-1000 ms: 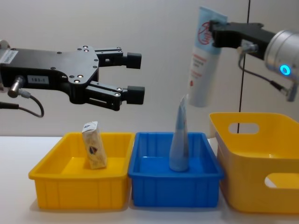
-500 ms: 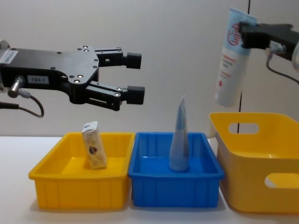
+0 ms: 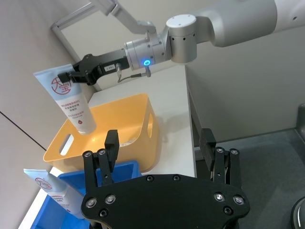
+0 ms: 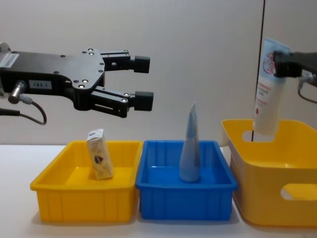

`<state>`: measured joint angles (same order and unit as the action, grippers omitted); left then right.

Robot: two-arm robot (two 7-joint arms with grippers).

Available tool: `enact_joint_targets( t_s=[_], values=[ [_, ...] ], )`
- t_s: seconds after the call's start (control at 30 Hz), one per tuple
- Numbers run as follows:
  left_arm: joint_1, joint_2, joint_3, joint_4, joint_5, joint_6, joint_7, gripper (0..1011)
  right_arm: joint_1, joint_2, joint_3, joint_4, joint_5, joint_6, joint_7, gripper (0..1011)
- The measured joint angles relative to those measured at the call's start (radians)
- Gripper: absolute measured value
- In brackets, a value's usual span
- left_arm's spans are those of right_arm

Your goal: Bimanual collaborative sorting of washing and personal care products

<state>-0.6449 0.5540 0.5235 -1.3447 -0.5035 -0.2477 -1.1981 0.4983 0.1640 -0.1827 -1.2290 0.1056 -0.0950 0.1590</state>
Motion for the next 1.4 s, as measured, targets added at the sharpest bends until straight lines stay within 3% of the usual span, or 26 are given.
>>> enact_joint_targets(
  t_s=[0.57,0.87,1.13,1.2,1.23,1.4],
  values=[
    [0.000,0.000,0.000,0.000,0.000,0.000,0.000,1001,0.065,-0.032,-0.007,0.165,-0.045,-0.037,-0.019,33],
    [0.000,0.000,0.000,0.000,0.000,0.000,0.000,1001,0.086,-0.049,-0.015,0.215,-0.070,-0.057,-0.028,283],
    [0.000,0.000,0.000,0.000,0.000,0.000,0.000,1002,0.091,-0.050,-0.027,0.227,-0.102,-0.076,-0.035,567],
    [0.000,0.000,0.000,0.000,0.000,0.000,0.000,1001,0.090,-0.049,-0.027,0.225,-0.102,-0.078,-0.030,583],
    [0.000,0.000,0.000,0.000,0.000,0.000,0.000,1001,0.088,-0.049,-0.027,0.220,-0.102,-0.080,-0.023,664],
    [0.000,0.000,0.000,0.000,0.000,0.000,0.000,1001,0.077,-0.045,-0.025,0.194,-0.085,-0.082,0.015,810]
  ],
)
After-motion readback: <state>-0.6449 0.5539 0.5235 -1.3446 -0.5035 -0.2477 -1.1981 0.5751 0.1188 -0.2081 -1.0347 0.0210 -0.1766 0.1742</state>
